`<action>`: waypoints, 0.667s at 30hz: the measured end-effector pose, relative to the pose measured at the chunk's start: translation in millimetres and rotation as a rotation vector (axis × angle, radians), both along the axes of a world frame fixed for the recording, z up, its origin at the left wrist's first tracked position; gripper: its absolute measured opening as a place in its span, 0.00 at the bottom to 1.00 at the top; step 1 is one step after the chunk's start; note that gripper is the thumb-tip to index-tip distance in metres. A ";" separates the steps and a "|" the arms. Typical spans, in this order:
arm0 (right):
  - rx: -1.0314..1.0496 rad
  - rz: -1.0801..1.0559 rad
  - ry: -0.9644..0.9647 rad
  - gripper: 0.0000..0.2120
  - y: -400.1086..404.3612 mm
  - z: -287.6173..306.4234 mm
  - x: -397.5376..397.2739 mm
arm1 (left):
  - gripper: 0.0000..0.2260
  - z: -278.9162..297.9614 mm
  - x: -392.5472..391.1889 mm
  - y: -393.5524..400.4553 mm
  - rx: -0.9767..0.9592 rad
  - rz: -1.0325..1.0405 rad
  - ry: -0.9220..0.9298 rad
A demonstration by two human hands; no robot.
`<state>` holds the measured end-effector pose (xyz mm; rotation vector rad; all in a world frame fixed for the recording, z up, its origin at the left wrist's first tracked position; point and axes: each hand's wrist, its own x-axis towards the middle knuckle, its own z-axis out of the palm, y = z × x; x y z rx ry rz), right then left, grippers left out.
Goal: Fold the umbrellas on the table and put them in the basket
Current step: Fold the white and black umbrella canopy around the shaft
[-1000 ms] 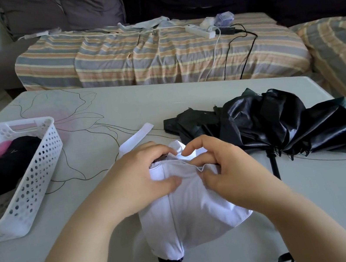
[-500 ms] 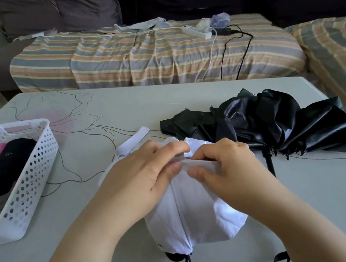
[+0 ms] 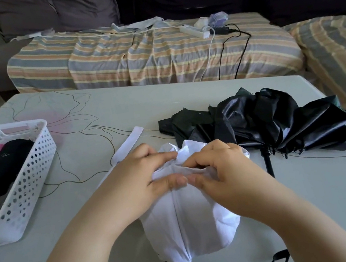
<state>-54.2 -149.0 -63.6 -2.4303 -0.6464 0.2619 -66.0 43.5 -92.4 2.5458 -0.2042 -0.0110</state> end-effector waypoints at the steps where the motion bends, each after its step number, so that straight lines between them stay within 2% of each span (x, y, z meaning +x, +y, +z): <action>1: 0.022 0.014 0.006 0.09 -0.3 -0.2 0.4 | 0.40 -0.3 -0.5 -0.3 -0.005 -0.023 0.003; 7: 0.091 0.063 -0.019 0.19 -2.9 -5.7 2.1 | 0.20 7.3 -4.6 -1.5 0.000 -0.080 -0.039; 13: 0.131 0.065 0.025 0.24 -5.4 -9.3 4.2 | 0.18 3.8 -9.1 2.2 -0.047 -0.104 -0.004; 17: 0.211 0.102 0.120 0.20 -13.1 -1.0 4.2 | 0.18 1.7 -12.0 -0.1 -0.096 -0.091 -0.063; 20: 0.327 -0.007 0.031 0.13 -20.7 0.5 12.1 | 0.16 2.4 -16.4 -5.1 -0.053 -0.132 -0.145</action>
